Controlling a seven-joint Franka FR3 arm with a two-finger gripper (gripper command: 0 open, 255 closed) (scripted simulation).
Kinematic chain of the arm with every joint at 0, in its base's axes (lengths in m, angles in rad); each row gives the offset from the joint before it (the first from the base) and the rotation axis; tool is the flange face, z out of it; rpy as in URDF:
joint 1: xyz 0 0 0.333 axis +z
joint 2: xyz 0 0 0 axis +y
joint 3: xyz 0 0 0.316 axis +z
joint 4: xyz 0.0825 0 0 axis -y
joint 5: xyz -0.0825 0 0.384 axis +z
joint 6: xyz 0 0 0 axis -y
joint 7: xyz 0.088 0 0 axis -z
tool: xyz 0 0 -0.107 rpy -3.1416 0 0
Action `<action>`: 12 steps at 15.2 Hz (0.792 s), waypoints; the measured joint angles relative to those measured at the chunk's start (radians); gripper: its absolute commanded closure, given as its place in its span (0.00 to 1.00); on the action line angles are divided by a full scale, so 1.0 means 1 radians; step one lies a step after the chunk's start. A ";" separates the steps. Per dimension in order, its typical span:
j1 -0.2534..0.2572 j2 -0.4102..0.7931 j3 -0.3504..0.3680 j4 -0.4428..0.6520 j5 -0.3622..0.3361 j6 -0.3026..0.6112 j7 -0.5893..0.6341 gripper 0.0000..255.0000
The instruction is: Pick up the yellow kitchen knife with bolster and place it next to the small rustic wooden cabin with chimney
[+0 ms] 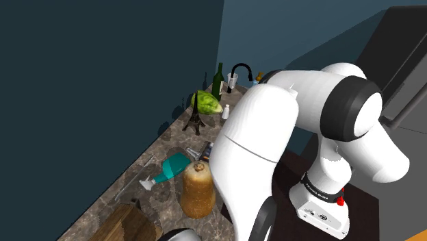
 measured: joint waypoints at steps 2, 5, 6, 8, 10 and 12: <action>-0.005 -0.014 0.006 -0.003 0.005 -0.011 -0.003 0.00; -0.029 -0.079 0.030 -0.023 0.026 -0.056 -0.016 0.00; -0.031 -0.088 0.034 -0.024 0.029 -0.065 -0.017 0.00; -0.035 -0.098 0.037 -0.027 0.033 -0.072 -0.021 0.00; -0.036 -0.100 0.038 -0.028 0.034 -0.074 -0.021 0.00; -0.036 -0.101 0.039 -0.027 0.034 -0.075 -0.021 0.00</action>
